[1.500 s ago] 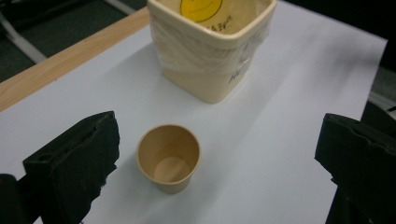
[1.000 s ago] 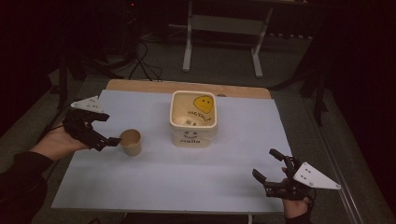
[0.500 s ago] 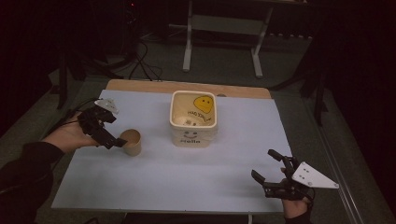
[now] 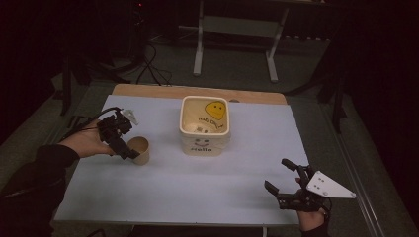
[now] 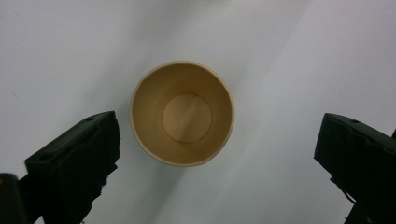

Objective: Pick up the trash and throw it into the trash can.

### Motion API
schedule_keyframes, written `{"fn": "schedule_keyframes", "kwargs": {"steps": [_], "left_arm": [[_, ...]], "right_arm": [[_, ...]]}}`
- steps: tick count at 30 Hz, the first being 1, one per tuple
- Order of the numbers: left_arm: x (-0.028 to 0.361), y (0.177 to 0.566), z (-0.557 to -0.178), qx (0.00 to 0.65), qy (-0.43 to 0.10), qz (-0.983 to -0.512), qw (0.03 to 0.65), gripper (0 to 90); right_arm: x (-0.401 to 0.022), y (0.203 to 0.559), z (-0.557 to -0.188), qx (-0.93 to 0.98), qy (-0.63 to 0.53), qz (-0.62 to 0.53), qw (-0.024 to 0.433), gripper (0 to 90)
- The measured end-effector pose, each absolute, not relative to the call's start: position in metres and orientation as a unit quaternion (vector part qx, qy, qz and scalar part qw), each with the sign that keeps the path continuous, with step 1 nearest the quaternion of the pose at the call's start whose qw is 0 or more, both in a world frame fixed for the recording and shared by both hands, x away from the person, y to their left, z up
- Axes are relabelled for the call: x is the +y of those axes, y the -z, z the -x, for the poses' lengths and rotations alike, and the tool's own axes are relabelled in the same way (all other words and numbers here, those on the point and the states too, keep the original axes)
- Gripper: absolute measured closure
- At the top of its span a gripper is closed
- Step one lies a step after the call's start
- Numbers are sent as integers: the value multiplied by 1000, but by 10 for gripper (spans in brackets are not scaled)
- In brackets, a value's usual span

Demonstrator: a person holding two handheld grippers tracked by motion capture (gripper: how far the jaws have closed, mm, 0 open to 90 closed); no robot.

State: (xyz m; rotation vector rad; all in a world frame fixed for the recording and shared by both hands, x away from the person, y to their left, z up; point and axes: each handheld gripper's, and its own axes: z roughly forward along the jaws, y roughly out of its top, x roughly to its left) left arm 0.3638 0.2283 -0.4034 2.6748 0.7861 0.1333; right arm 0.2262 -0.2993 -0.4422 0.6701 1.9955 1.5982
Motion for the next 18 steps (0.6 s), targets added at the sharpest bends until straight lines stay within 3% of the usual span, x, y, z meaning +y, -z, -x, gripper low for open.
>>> {"fn": "schedule_keyframes", "kwargs": {"steps": [18], "left_arm": [[226, 439, -387, 291, -35, -945, 146, 5]], "right_arm": [[-299, 443, -227, 734, -584, -246, 247, 120]]}}
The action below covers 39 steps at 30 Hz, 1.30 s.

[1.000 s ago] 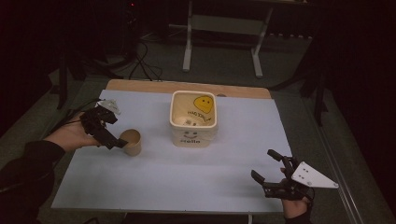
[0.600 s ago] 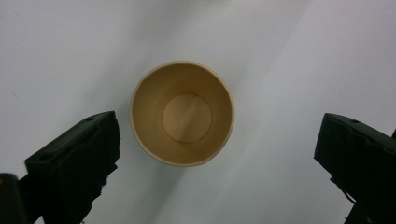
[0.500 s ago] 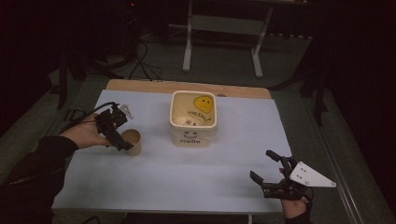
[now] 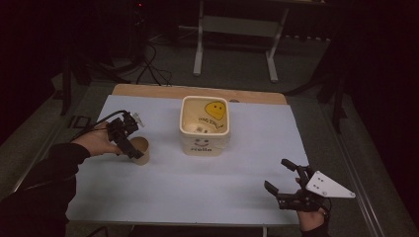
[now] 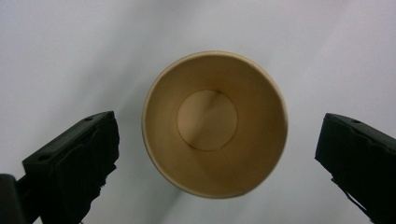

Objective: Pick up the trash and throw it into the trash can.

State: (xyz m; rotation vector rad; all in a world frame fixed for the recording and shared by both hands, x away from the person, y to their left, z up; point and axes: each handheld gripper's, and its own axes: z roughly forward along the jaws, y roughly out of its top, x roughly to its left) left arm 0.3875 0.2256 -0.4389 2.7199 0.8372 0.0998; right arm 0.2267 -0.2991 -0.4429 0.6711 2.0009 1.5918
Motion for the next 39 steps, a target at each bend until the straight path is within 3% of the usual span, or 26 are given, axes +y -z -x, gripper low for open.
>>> {"fn": "schedule_keyframes", "kwargs": {"steps": [12, 17, 21, 39], "left_arm": [[222, 455, -400, 293, -15, -948, 125, 17], [219, 458, -402, 290, -4, -949, 124, 82], [216, 457, -401, 282, 1, -951, 129, 184], [223, 440, -395, 266, -1, -953, 146, 251]], "right_arm": [[-300, 444, -227, 734, -583, -249, 244, 121], [-300, 444, -227, 734, -583, -250, 243, 121], [-300, 444, -227, 734, -583, -250, 243, 121], [-301, 445, -227, 732, -584, -254, 242, 122]]}}
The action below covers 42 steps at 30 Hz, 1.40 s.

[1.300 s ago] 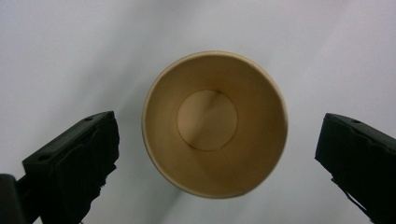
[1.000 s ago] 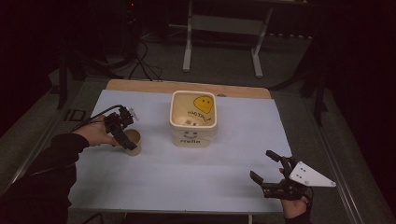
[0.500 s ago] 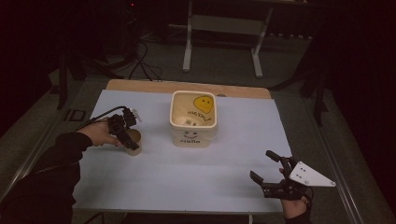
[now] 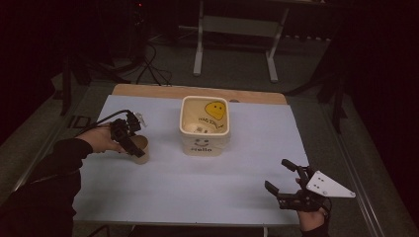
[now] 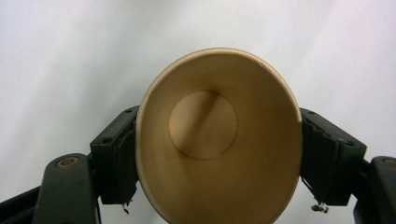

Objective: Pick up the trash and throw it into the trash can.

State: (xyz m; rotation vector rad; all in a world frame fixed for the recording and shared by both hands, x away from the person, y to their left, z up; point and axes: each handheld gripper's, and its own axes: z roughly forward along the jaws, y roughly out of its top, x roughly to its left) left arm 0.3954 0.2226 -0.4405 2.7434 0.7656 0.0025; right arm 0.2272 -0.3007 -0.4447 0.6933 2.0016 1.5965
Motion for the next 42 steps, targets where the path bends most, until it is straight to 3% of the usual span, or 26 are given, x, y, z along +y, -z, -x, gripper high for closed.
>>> {"fn": "schedule_keyframes", "kwargs": {"steps": [42], "left_arm": [[215, 333, -386, 212, -10, -961, 175, 288]], "right_arm": [[-300, 445, -227, 731, -588, -252, 240, 122]]}}
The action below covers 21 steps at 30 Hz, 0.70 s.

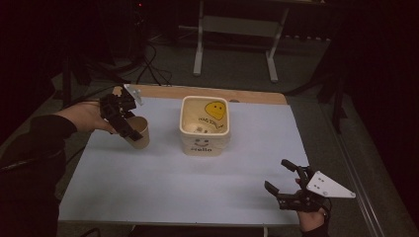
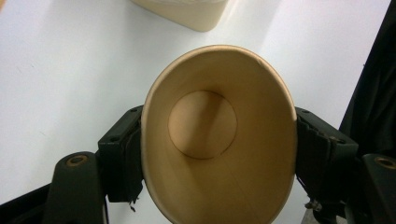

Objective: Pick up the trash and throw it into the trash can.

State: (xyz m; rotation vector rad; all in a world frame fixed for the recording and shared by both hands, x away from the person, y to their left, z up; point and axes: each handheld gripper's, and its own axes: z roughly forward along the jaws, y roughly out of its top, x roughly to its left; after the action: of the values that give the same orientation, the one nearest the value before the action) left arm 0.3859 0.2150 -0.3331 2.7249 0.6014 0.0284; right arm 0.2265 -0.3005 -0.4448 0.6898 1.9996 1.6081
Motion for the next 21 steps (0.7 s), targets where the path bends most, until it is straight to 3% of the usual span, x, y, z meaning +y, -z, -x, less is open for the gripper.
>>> {"fn": "schedule_keyframes", "kwargs": {"steps": [21], "left_arm": [[187, 291, -400, 182, -14, -966, 183, 298]], "right_arm": [[-299, 446, -227, 733, -582, -253, 246, 122]]}}
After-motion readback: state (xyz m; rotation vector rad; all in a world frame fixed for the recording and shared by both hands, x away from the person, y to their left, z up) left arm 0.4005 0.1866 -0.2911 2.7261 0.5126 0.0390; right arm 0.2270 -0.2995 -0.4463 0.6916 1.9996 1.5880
